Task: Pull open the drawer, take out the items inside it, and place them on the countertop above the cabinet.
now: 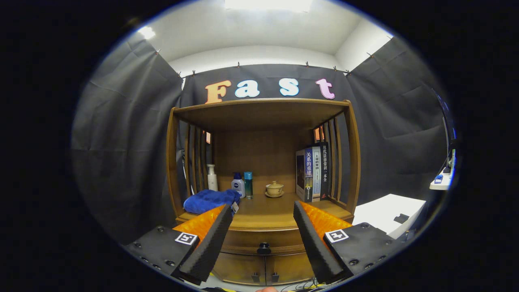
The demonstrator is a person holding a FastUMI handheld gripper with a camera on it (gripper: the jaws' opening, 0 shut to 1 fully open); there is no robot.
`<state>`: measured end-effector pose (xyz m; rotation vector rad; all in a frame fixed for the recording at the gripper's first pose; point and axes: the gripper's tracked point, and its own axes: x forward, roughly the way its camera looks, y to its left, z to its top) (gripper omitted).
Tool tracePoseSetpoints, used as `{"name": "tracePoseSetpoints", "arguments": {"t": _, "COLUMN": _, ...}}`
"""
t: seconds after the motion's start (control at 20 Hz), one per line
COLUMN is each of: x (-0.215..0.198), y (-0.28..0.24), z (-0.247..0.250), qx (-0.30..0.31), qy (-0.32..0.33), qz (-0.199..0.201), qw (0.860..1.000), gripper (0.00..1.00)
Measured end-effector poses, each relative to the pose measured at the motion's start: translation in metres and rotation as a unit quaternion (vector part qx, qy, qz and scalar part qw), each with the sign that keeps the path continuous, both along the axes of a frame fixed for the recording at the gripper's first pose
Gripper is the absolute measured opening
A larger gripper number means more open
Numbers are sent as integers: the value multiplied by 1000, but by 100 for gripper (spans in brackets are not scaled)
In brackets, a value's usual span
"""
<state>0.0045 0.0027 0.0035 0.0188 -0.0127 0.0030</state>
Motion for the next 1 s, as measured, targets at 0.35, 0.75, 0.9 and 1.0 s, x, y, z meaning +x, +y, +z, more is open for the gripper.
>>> {"name": "tracePoseSetpoints", "arguments": {"t": 0.35, "x": 29, "y": -6, "z": 15, "qx": 6, "qy": -19, "qz": 3, "qw": 1000, "gripper": 98}}
{"name": "tracePoseSetpoints", "arguments": {"t": 0.75, "x": 93, "y": -24, "z": -36, "qx": -13, "qy": -7, "qz": -13, "qw": 1000, "gripper": 98}}
{"name": "tracePoseSetpoints", "arguments": {"t": 0.9, "x": 111, "y": -34, "z": -89, "qx": -17, "qy": 24, "qz": -25, "qw": 999, "gripper": 99}}
{"name": "tracePoseSetpoints", "arguments": {"t": 1.0, "x": 118, "y": -29, "z": -125, "qx": -9, "qy": 42, "qz": -7, "qw": 999, "gripper": 99}}
